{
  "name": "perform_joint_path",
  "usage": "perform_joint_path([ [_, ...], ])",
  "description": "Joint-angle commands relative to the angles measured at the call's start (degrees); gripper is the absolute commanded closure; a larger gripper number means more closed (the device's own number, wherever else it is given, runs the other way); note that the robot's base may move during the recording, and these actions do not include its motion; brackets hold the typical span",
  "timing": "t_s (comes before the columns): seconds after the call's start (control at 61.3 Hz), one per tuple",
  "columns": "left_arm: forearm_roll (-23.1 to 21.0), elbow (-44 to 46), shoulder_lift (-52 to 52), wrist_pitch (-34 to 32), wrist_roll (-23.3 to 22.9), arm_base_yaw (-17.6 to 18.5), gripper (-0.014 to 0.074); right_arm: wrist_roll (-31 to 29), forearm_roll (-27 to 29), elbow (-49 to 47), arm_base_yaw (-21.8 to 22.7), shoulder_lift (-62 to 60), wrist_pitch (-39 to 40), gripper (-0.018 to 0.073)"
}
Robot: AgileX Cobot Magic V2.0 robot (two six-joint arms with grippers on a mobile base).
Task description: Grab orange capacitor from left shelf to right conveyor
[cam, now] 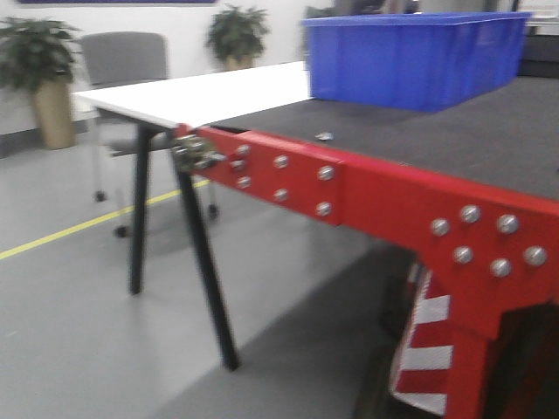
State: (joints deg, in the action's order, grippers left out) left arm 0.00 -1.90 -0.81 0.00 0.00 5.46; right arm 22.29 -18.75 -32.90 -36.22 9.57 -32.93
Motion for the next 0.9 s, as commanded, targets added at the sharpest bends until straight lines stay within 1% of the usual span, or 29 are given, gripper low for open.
perform_joint_path([
  [0.0, -0.31, 0.45, 0.58, -5.16, 0.0, 0.17, 0.0701, -0.25, -1.2, -1.65, 0.16, 0.85, 5.05, 0.0504],
  [0.881, -0.31, 0.45, 0.58, -5.16, 0.0, 0.17, 0.0701, -0.25, -1.2, -1.65, 0.16, 0.85, 5.05, 0.0504],
])
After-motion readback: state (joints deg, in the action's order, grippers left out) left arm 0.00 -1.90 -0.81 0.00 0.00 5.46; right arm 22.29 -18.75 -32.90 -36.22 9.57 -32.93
